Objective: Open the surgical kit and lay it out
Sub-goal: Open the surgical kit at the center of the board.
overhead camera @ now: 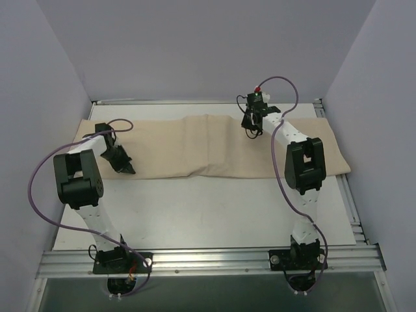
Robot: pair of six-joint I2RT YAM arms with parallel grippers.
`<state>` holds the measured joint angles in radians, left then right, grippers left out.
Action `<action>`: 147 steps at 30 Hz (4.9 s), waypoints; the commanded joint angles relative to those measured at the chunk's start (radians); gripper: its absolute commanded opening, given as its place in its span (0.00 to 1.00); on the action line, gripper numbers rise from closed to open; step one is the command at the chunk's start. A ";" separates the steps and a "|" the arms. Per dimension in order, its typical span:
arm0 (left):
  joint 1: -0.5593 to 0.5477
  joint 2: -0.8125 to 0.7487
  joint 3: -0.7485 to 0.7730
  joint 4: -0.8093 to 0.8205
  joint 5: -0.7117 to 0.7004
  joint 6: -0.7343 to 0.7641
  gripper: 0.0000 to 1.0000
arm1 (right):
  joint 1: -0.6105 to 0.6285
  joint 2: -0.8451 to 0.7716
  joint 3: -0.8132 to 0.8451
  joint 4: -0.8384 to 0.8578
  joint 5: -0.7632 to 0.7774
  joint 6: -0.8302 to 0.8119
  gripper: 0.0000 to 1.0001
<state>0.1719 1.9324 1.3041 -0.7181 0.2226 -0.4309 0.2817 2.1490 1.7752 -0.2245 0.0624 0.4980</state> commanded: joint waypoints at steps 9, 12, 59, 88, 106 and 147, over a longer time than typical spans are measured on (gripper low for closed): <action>-0.025 0.056 0.004 0.051 0.050 -0.039 0.02 | -0.136 0.019 -0.270 0.042 -0.026 0.028 0.00; -0.026 0.053 -0.005 0.052 0.044 -0.042 0.02 | -0.162 -0.005 -0.313 0.054 -0.024 0.010 0.00; -0.160 -0.326 -0.055 0.134 0.096 -0.065 0.34 | 0.221 0.440 0.644 0.143 0.189 -0.231 0.51; -0.157 -0.299 -0.062 0.174 0.121 -0.083 0.34 | 0.238 0.538 0.699 0.131 0.122 -0.249 0.34; -0.153 -0.294 -0.046 0.158 0.123 -0.077 0.34 | 0.244 0.491 0.737 0.134 0.125 -0.246 0.03; -0.028 -0.308 0.144 -0.080 0.143 -0.063 0.33 | 0.384 -0.406 -0.420 -0.084 -0.145 -0.095 0.02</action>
<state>0.1387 1.6493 1.3979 -0.7677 0.3641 -0.5117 0.6659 1.8587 1.4570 -0.2707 -0.0502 0.3817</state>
